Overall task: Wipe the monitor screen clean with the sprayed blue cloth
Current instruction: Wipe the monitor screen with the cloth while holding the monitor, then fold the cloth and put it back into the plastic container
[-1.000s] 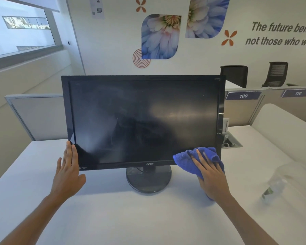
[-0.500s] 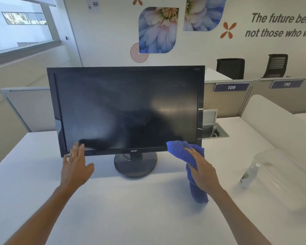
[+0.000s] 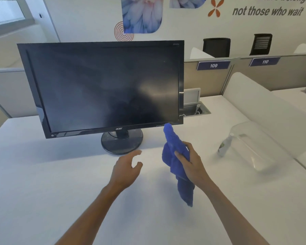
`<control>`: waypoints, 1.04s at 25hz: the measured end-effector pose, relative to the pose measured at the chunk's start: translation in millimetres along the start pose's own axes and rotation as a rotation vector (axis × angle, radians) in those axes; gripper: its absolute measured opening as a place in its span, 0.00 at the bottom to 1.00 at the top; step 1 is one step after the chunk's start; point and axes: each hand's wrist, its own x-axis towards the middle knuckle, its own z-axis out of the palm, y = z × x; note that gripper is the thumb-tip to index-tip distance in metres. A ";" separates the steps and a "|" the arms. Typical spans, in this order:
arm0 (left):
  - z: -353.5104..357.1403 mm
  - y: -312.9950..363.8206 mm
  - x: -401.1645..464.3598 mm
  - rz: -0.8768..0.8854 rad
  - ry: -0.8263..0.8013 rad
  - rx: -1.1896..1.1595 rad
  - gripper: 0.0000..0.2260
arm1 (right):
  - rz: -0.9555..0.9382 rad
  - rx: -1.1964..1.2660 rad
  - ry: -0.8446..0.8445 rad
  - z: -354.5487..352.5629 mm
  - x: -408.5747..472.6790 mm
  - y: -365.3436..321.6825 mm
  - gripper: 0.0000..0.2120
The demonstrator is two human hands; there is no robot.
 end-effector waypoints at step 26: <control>119.0 119.6 84.6 -0.139 -0.228 -0.420 0.08 | 0.203 -0.263 -0.001 -79.3 5.7 47.3 0.37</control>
